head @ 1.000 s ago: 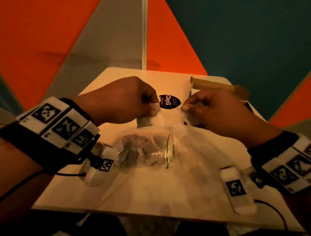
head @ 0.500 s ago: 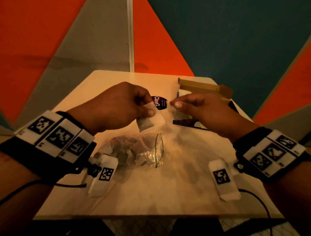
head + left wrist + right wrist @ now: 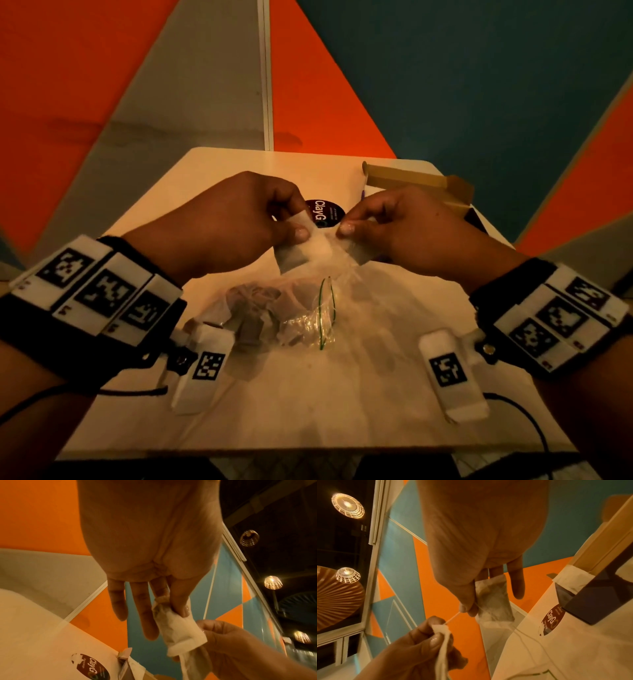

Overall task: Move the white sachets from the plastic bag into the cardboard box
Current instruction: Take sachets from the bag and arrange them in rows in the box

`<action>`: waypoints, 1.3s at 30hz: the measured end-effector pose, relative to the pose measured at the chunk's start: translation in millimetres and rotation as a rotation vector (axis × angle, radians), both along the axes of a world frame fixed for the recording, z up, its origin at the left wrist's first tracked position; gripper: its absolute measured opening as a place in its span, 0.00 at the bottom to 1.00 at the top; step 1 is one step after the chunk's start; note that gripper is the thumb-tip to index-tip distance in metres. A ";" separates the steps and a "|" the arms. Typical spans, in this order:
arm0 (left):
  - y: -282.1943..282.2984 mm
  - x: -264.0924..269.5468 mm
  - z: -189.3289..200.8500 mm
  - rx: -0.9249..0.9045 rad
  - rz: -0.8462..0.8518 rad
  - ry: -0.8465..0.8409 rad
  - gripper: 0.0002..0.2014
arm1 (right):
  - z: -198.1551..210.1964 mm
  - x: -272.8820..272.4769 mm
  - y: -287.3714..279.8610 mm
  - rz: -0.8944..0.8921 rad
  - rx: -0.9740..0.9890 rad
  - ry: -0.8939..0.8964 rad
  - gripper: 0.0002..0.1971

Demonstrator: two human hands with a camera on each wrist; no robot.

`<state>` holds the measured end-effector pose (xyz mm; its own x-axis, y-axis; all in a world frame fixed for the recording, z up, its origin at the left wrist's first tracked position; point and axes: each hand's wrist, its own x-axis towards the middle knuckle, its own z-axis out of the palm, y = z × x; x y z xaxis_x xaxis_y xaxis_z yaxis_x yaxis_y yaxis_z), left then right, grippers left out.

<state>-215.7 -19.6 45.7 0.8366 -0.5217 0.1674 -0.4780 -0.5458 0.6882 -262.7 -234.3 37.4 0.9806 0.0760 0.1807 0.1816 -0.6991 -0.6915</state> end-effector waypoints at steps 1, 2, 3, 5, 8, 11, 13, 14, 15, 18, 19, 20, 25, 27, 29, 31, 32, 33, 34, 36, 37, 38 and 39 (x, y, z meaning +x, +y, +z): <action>1.2 0.3 -0.7 -0.067 -0.019 0.032 0.03 | -0.2 1.0 -2.7 -0.011 0.022 0.000 0.07; 1.8 0.1 -0.8 -0.148 -0.043 0.067 0.04 | -0.4 1.7 -4.6 -0.023 0.050 -0.001 0.07; 2.2 0.1 -0.4 -0.235 -0.067 0.096 0.04 | -0.7 2.4 -5.6 -0.035 0.076 -0.004 0.06; 2.1 -0.2 0.9 -0.400 -0.113 0.143 0.03 | -2.9 4.3 -5.4 -0.060 0.119 -0.008 0.06; -2.9 -2.0 -0.8 -0.601 -0.156 0.208 0.03 | -8.4 7.7 -2.3 -0.074 0.179 0.010 0.07; -11.7 -5.0 -7.1 -0.761 -0.169 0.275 0.04 | -14.4 7.8 3.3 -0.081 0.204 0.006 0.07; -16.6 -5.3 -12.9 -0.821 -0.162 0.309 0.04 | -19.7 4.6 10.1 -0.081 0.208 -0.001 0.06; -18.6 -5.3 -15.5 -0.839 -0.154 0.322 0.05 | -22.3 2.0 14.4 -0.064 0.209 0.003 0.06; -20.3 -5.4 -17.6 -0.859 -0.145 0.335 0.05 | -25.2 -0.1 18.2 -0.044 0.204 0.009 0.06; -22.2 -6.4 -19.7 -0.953 -0.125 0.369 0.07 | -29.4 0.0 18.5 -0.033 0.192 0.012 0.11; -21.6 -7.3 -19.5 -0.973 -0.112 0.374 0.07 | -29.2 2.2 15.3 -0.053 0.223 0.010 0.15; -20.9 -8.4 -19.6 -0.977 -0.099 0.377 0.08 | -28.9 5.0 12.2 -0.071 0.277 0.000 0.18; -23.7 -12.6 -27.0 -0.883 0.019 0.418 0.12 | -22.8 10.8 12.9 -0.070 0.590 -0.025 0.26; -29.4 -11.4 -32.5 -0.849 0.087 0.418 0.10 | -21.7 10.4 14.0 -0.058 0.697 -0.008 0.26; -34.6 -9.7 -37.0 -0.842 0.144 0.421 0.08 | -22.1 10.3 13.2 -0.033 0.739 0.018 0.26; -39.2 -8.1 -40.3 -0.857 0.183 0.429 0.06 | -22.8 9.2 14.1 -0.026 0.740 0.029 0.26; -41.2 -8.0 -41.6 -0.873 0.196 0.433 0.06 | -23.0 8.6 14.6 -0.027 0.748 0.032 0.25; -42.8 -8.3 -42.2 -0.890 0.205 0.437 0.06 | -23.0 7.9 15.2 -0.027 0.760 0.033 0.25; -44.1 -8.8 -42.8 -0.902 0.210 0.440 0.06 | -22.8 7.1 16.0 -0.023 0.771 0.034 0.24; -45.8 -9.3 -44.2 -0.901 0.209 0.437 0.06 | -22.9 5.8 17.1 -0.016 0.774 0.031 0.23; -46.1 -9.7 -44.5 -0.894 0.208 0.432 0.06 | -23.1 5.4 18.0 -0.018 0.767 0.031 0.22; -45.9 -9.7 -44.7 -0.884 0.211 0.424 0.06 | -23.2 5.5 18.6 -0.019 0.758 0.032 0.22; -45.4 -9.8 -44.4 -0.874 0.215 0.416 0.06 | -23.0 5.3 19.5 -0.015 0.758 0.036 0.22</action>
